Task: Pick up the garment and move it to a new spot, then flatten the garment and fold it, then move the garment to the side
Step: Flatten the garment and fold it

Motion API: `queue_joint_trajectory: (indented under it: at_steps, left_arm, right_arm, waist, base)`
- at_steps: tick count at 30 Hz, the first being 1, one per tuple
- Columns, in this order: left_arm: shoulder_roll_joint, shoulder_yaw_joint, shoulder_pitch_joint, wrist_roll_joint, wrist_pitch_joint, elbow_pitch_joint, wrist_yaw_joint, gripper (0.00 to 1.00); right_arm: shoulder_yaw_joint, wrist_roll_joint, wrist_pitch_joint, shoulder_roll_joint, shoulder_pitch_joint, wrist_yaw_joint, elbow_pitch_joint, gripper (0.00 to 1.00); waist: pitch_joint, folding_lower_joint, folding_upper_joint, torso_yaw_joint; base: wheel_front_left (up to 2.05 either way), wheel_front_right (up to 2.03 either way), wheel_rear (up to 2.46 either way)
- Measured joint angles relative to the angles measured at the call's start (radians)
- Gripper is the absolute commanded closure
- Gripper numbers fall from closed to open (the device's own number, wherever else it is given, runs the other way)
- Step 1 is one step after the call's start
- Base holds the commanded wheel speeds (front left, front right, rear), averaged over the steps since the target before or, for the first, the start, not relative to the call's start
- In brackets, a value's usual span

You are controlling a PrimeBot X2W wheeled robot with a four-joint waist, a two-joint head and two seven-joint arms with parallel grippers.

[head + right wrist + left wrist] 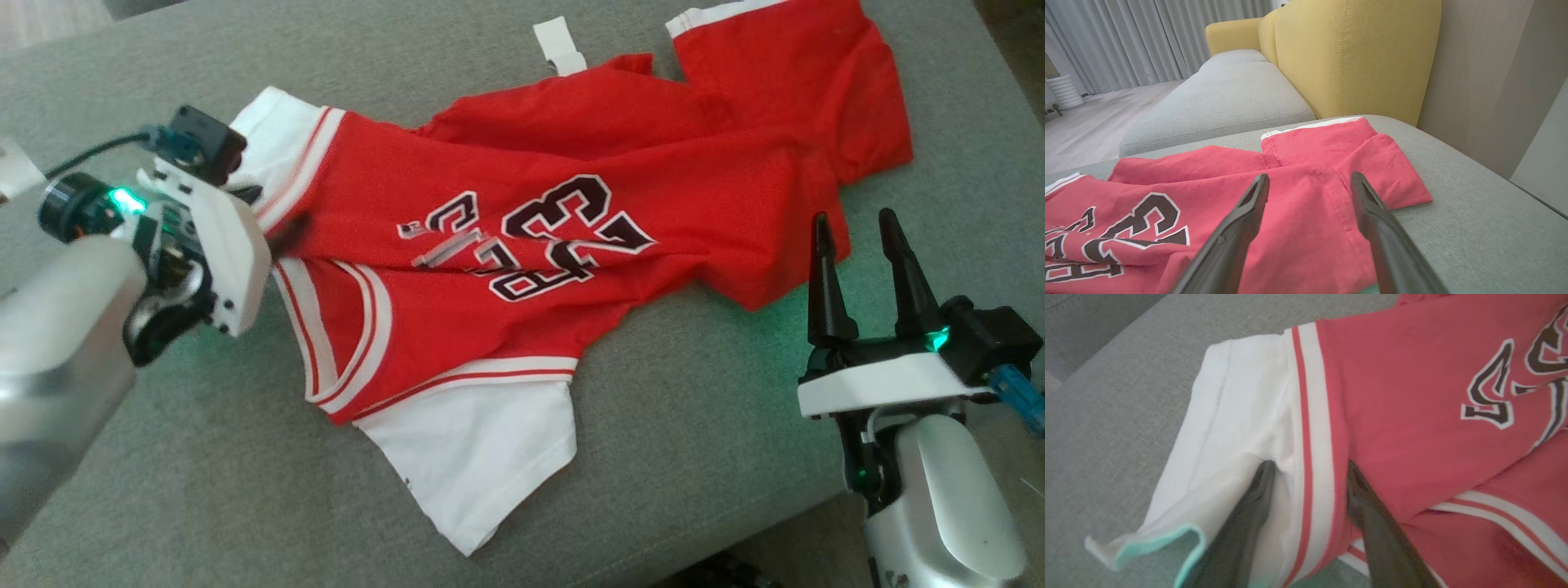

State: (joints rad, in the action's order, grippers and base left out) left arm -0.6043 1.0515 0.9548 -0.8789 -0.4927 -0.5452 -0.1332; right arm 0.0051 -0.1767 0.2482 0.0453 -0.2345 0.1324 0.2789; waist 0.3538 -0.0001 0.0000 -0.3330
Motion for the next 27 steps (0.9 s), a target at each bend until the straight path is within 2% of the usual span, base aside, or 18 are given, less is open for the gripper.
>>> queue_joint_trajectory:
  at_steps: [1,7,12,18,19,20,25,26,27]
  left_arm:
    - [-0.001,0.007,0.012,-0.001,0.001,-0.01,0.0,1.0]
    - [-0.007,0.02,0.063,0.071,0.075,-0.118,0.003,1.0]
    - [-0.025,0.021,0.136,0.146,0.149,-0.211,0.068,1.0]
    - [-0.025,0.038,0.2,0.206,0.202,-0.266,0.07,1.0]
    - [-0.025,0.046,0.211,0.222,0.216,-0.278,0.067,0.63]
    - [-0.024,0.049,0.219,0.239,0.239,-0.288,0.072,0.0]
    - [-0.006,0.045,0.276,0.3,0.421,-0.332,0.134,0.0]
    - [0.024,0.014,0.28,0.277,0.497,-0.345,0.144,0.0]
    - [0.041,0.011,0.28,0.271,0.529,-0.349,0.145,0.0]
  right_arm:
    - [0.0,0.0,0.0,0.0,0.0,0.0,0.0,0.0]
    - [0.0,0.0,0.0,0.0,-0.001,0.0,-0.009,0.0]
    - [0.004,0.0,0.0,0.0,-0.001,0.0,-0.014,0.0]
    - [0.016,0.001,0.0,0.0,-0.001,0.0,-0.014,0.0]
    - [0.017,0.001,0.0,0.0,-0.001,0.0,-0.014,0.0]
    - [0.017,0.001,0.0,0.0,-0.001,0.0,-0.014,0.0]
    - [0.023,0.002,0.003,0.0,-0.007,0.0,-0.015,0.0]
    - [0.022,0.002,0.003,0.0,-0.008,0.0,-0.019,0.0]
    - [0.022,0.002,0.003,0.0,-0.008,0.0,-0.019,0.0]
  waist:
    - [0.002,0.0001,0.0,-0.003]
    - [0.01,0.0002,0.0,-0.014]
    - [0.016,0.0002,0.0,-0.015]
    - [0.024,0.0001,0.0,-0.013]
    - [0.025,0.0002,0.0,-0.012]
    - [0.027,0.0001,0.0,-0.012]
    - [0.038,0.0002,0.0,-0.005]
    - [0.038,0.0001,0.0,0.003]
    - [0.037,0.0001,0.0,0.01]
  base:
    - [0.0,0.0,0.0]
    - [0.0,0.0,0.0]
    - [0.0,0.0,0.0]
    - [0.0,0.0,0.0]
    - [0.0,0.0,0.0]
    - [0.0,0.0,0.0]
    - [0.0,0.0,0.0]
    - [0.0,0.0,0.0]
    - [0.0,0.0,0.0]
